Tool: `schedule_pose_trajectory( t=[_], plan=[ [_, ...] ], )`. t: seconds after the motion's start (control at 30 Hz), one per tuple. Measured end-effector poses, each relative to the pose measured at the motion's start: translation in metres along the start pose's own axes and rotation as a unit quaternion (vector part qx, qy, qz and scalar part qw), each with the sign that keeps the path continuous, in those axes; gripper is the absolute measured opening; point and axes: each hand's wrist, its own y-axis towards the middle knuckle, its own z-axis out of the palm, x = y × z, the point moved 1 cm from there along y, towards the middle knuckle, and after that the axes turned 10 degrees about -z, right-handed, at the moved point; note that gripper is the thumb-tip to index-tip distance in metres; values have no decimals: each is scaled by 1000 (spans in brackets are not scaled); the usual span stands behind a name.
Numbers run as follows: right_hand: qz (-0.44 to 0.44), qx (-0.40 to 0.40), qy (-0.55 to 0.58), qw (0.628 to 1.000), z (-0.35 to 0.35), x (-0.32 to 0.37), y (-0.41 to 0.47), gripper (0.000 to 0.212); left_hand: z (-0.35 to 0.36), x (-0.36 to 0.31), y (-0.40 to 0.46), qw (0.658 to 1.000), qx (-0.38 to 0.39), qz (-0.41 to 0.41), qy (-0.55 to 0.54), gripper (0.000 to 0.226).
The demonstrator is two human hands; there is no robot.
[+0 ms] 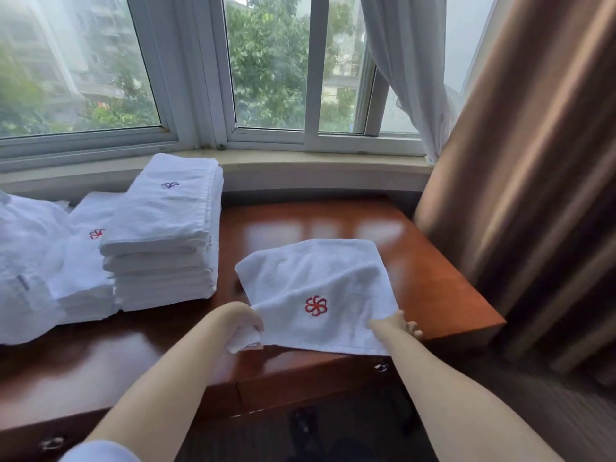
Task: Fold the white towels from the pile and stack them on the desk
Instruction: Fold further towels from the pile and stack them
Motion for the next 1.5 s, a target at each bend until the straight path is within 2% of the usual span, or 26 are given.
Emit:
schedule_pose_trajectory(
  t=[0.07,0.13,0.17,0.23,0.27,0.3,0.33,0.37,0.4,0.47,0.53,0.6,0.67,0.77,0.83,0.9,0.97,1.03,1.1,1.2,1.27,1.33,1.4,1.47,1.5],
  plan=[
    [-2,10,5,1000,5,0,-1,66,-5,-5,0,1000,14,16,-7,31],
    [-6,36,113,993,13,4,4,55,-9,-12,-3,998,30,23,-59,45],
    [-13,39,188,981,10,11,2,48,-12,-17,-11,989,78,13,-129,49],
    [-81,-4,325,942,-4,31,1,39,-19,-31,-19,940,156,61,-297,33],
    [-124,-43,364,922,-16,42,0,37,-24,-38,-20,909,151,121,-370,22],
    [-159,-95,380,906,-31,54,-3,37,-31,-43,-22,883,104,177,-421,21],
    [-185,-157,385,891,-44,64,-6,37,-34,-46,-18,862,41,221,-454,28],
    [-196,-204,394,874,-54,72,-9,39,-36,-46,-18,856,-22,242,-457,33],
    [-197,-229,405,863,-59,74,-9,40,-34,-43,-14,856,-66,244,-451,31],
    [-155,-198,393,885,-49,68,-8,39,-21,-32,-4,884,-109,200,-408,27],
    [-95,-78,357,926,-18,50,-6,39,1,-13,12,936,-90,84,-331,52],
    [-57,21,292,955,8,30,-10,50,20,6,26,956,-27,-1,-291,69],
    [-74,41,270,959,21,24,-12,55,36,14,36,969,-40,4,-242,61],
    [-99,64,346,931,27,32,-12,50,44,9,36,981,-139,74,-115,31],
    [-96,75,390,913,32,39,-8,53,46,1,35,980,-135,116,-91,9],
    [-92,87,412,903,39,45,-4,53,49,-5,37,982,-112,133,-76,6],
    [-90,82,424,897,42,50,0,40,49,-10,40,980,-73,139,-123,8],
    [-98,34,461,881,35,55,3,23,39,-15,44,960,-60,131,-238,14],
    [-115,-31,490,864,13,64,8,28,18,-24,48,933,-76,126,-327,24],
    [-143,-112,501,846,-30,75,20,38,-16,-42,43,906,-103,141,-384,29],
    [-162,-149,424,878,-52,72,28,37,-32,-45,36,899,-150,160,-379,32],
    [-213,-167,241,932,-68,62,33,34,-39,-37,31,903,-179,161,-355,38],
    [-242,-148,52,957,-72,49,30,27,-38,-24,25,936,-127,132,-302,45],
    [-205,-114,-69,970,-66,36,24,32,-24,-9,16,991,-37,33,-125,56],
    [-183,-101,-91,974,-60,28,19,35,-17,-3,11,1000,-8,-20,-15,57]
  ],
)
